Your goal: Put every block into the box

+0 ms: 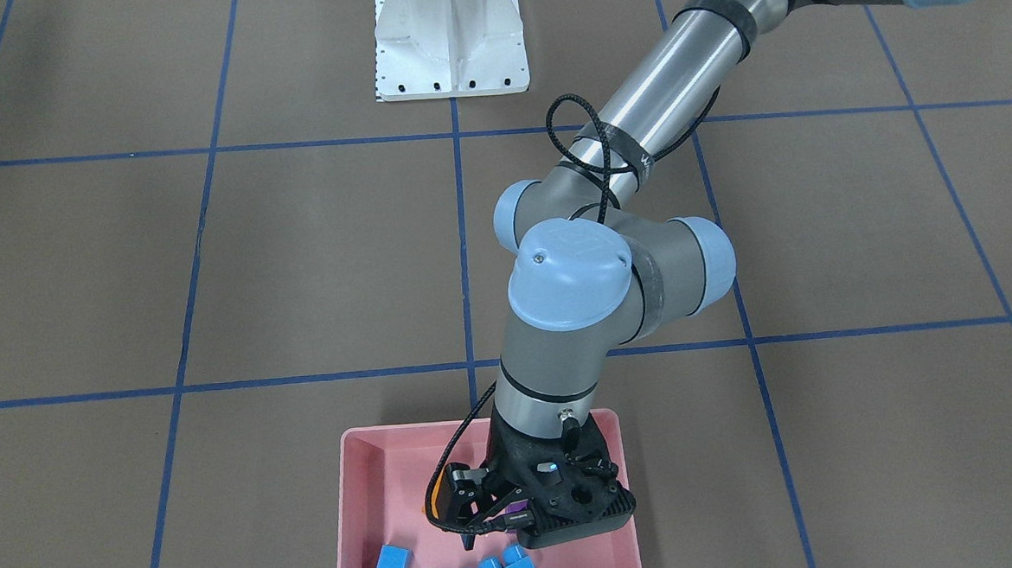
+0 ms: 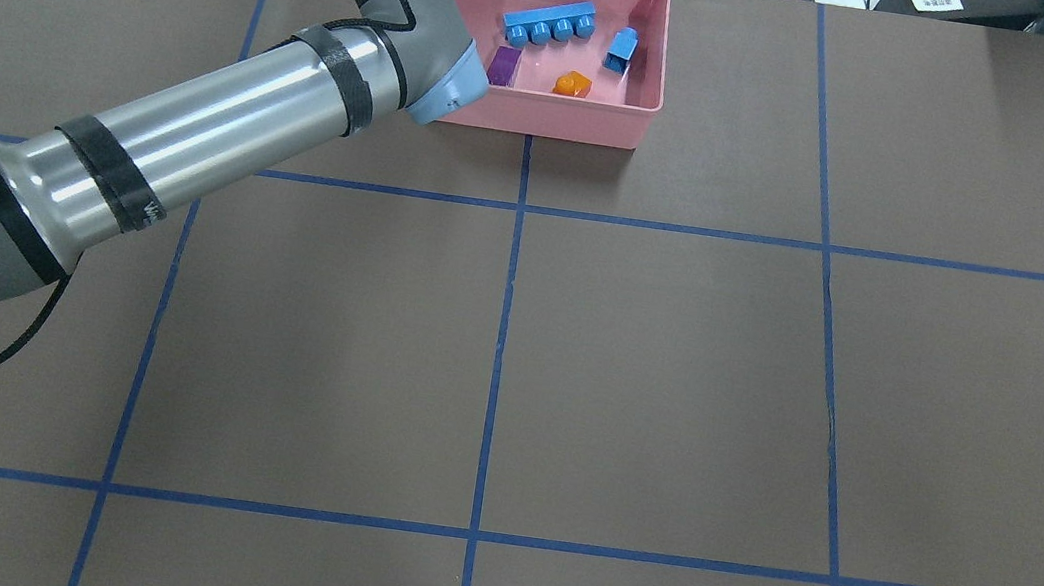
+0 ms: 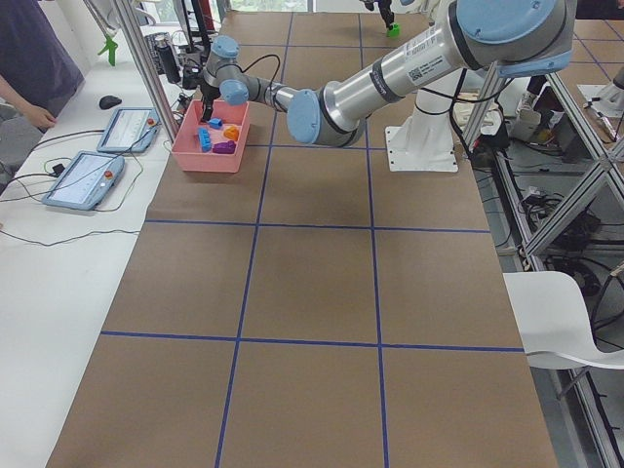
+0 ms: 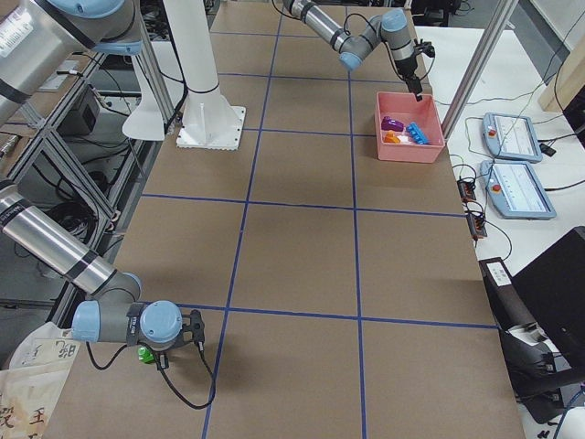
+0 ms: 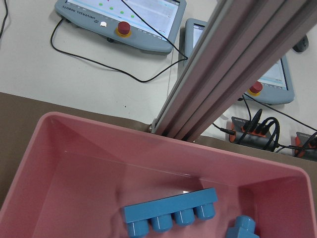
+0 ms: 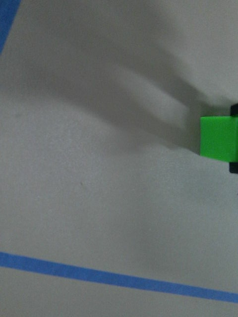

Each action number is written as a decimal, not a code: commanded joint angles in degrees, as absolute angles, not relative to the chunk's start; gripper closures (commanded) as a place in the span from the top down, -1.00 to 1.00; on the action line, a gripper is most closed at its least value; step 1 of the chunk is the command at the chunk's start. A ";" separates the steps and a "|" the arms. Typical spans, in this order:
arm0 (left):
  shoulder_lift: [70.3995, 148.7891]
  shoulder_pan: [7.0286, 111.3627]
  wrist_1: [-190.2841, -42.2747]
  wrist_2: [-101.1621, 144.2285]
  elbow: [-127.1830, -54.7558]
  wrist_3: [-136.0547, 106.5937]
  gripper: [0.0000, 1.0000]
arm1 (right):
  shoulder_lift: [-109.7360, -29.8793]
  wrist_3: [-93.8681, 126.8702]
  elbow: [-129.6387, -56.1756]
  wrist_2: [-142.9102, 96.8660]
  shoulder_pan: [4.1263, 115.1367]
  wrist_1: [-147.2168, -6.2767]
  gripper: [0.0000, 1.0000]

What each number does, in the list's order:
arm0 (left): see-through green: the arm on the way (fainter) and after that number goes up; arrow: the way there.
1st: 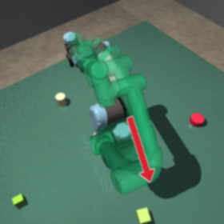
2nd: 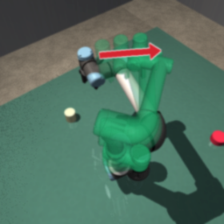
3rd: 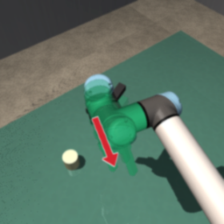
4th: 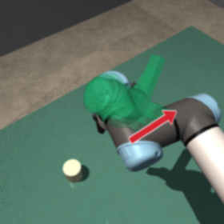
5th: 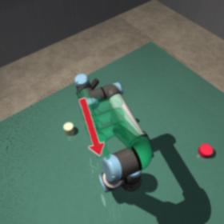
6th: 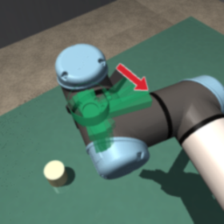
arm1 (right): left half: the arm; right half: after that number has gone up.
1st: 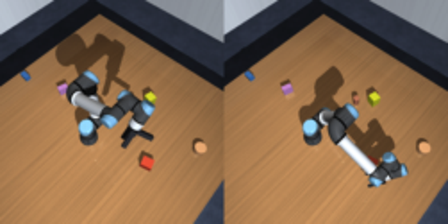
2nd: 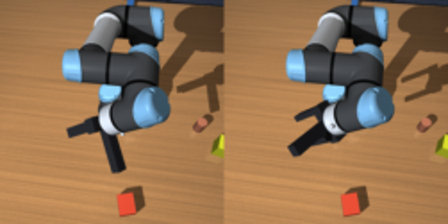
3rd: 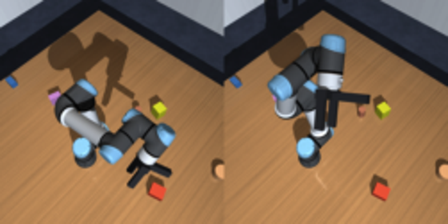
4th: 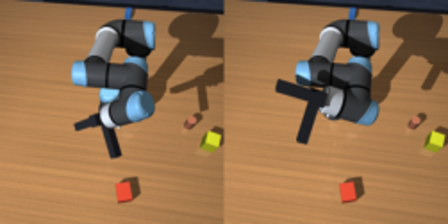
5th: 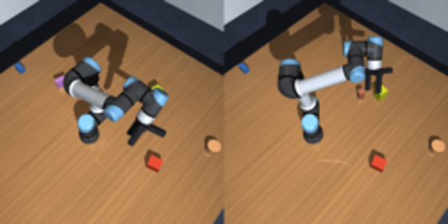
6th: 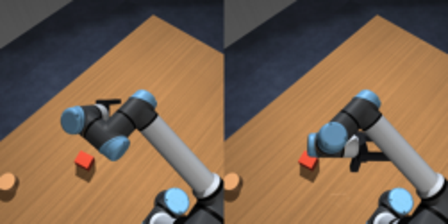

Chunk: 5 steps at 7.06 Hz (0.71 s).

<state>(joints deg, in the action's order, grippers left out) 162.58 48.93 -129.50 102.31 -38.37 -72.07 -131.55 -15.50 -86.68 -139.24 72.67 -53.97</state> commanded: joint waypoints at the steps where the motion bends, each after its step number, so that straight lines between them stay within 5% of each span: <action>1: 162.77 48.78 -129.46 102.30 -38.50 -72.51 1.00 | -132.97 -16.60 -87.53 -139.57 72.77 -52.65 -1.00; 5: 162.69 46.94 -129.46 102.13 -38.85 -74.17 1.00 | -137.02 -18.81 -91.93 -140.71 73.12 -52.82 -1.00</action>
<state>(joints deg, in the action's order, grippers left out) 162.70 47.49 -129.46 102.20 -38.69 -73.20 -136.53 -18.29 -91.18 -140.31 72.78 -52.76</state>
